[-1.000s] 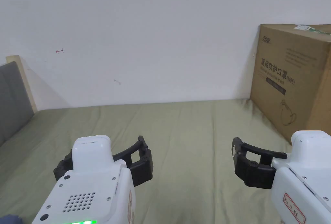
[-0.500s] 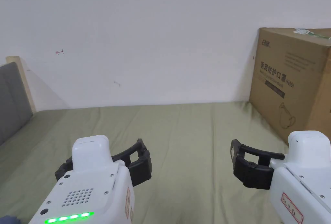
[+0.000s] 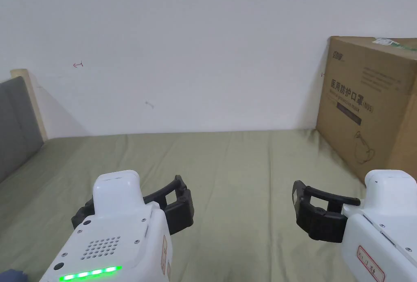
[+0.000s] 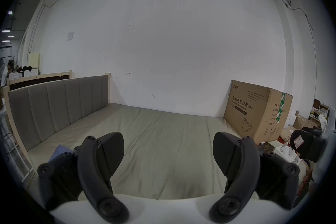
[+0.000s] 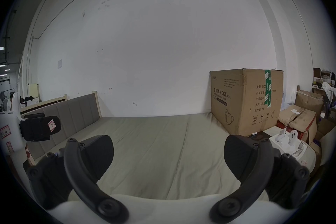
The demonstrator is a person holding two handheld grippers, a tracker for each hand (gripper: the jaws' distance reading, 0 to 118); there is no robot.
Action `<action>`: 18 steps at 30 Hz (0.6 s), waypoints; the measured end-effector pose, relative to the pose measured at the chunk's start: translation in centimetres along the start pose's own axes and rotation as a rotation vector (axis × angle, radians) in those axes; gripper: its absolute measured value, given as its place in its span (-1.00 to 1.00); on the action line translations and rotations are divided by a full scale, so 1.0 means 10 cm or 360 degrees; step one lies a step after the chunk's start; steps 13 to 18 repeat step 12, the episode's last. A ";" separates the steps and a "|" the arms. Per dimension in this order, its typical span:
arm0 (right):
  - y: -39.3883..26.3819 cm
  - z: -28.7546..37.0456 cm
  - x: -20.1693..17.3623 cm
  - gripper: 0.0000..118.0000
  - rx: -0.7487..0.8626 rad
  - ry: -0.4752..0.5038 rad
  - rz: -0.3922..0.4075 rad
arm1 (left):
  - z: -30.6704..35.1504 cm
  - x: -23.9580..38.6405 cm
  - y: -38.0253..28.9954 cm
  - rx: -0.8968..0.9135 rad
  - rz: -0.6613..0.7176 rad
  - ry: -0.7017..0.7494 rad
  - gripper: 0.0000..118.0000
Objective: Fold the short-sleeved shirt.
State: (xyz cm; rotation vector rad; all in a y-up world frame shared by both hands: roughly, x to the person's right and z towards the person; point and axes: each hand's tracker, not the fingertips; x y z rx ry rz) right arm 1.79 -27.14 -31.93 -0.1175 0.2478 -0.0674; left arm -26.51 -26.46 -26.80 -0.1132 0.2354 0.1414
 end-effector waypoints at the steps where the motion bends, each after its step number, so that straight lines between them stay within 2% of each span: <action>1: 0.00 0.00 0.00 1.00 -0.0003 0.0001 0.0001 | 0.00 0.00 0.00 0.0004 0.0004 0.0005 0.75; 18: 0.01 0.02 -0.06 1.00 0.0003 0.0018 0.0024 | 0.00 0.08 -0.03 -0.0024 -0.0023 0.0049 0.75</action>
